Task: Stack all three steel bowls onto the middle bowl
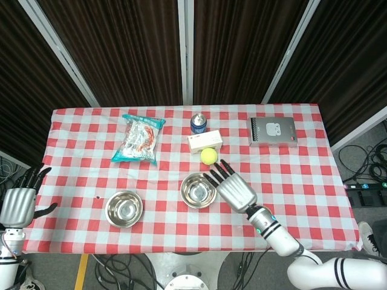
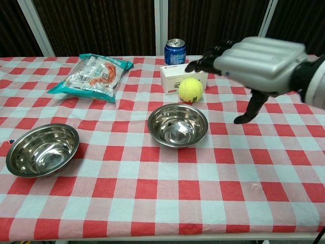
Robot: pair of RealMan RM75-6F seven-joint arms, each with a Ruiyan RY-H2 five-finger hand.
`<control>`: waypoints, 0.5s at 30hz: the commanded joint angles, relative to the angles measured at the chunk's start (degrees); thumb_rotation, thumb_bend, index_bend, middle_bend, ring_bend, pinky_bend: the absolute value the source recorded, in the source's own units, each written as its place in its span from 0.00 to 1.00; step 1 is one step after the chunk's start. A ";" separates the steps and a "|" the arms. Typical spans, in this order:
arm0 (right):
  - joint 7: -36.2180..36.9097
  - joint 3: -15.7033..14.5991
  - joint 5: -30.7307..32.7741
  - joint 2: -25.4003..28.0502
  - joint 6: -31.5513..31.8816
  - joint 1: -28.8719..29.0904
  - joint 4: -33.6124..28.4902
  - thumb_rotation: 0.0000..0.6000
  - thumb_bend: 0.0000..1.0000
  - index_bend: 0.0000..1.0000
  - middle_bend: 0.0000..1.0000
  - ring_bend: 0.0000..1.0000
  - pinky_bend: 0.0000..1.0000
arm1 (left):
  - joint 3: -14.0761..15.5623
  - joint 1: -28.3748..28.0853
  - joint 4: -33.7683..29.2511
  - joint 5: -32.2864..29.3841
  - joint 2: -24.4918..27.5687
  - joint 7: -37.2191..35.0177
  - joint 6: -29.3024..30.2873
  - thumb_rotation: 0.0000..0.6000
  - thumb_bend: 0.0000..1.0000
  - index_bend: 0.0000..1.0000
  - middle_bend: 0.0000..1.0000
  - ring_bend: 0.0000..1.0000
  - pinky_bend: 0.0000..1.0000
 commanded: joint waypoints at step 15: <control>34.03 -3.00 -12.39 19.94 28.48 -22.15 -0.04 1.00 0.00 0.07 0.10 0.00 0.00 | 3.48 -1.85 -8.91 5.72 1.65 8.10 -2.30 1.00 0.08 0.19 0.19 0.15 0.26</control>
